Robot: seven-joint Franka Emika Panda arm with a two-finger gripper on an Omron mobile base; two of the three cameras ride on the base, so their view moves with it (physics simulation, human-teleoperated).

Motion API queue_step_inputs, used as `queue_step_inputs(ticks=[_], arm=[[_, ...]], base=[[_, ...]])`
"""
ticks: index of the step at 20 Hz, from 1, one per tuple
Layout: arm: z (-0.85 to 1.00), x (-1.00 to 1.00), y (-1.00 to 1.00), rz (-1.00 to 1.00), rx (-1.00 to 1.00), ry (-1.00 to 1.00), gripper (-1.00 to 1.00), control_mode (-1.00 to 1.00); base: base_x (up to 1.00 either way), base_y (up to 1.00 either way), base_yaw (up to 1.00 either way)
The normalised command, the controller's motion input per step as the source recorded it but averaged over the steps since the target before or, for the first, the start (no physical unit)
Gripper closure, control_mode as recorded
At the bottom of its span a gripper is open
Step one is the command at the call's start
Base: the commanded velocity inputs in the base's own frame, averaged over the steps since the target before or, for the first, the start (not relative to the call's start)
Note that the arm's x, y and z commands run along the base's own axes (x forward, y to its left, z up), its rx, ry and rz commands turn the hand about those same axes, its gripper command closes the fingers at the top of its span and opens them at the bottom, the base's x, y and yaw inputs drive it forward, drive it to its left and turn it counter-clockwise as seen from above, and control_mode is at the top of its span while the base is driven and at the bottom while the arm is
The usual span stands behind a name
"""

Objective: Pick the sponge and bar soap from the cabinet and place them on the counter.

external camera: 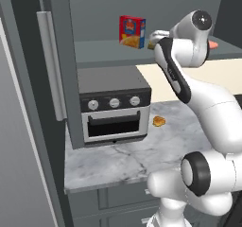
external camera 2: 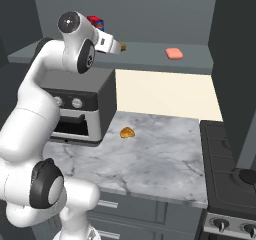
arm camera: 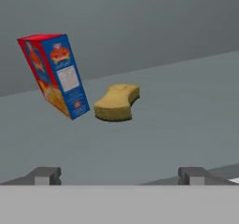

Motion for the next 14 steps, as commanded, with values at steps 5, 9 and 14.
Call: queue_step_inputs(ticks=[5,9,14], arm=[[0.0,0.28,0.0,0.0,0.0,0.02,-1.0,-1.0],[0.0,0.25,0.0,0.0,0.0,0.02,-1.0,-1.0],[-0.04,0.23,0.01,0.0,0.0,0.02,-1.0,-1.0]], base=[[0.0,0.0,0.0],[0.0,0.0,0.0],[0.0,0.0,0.0]])
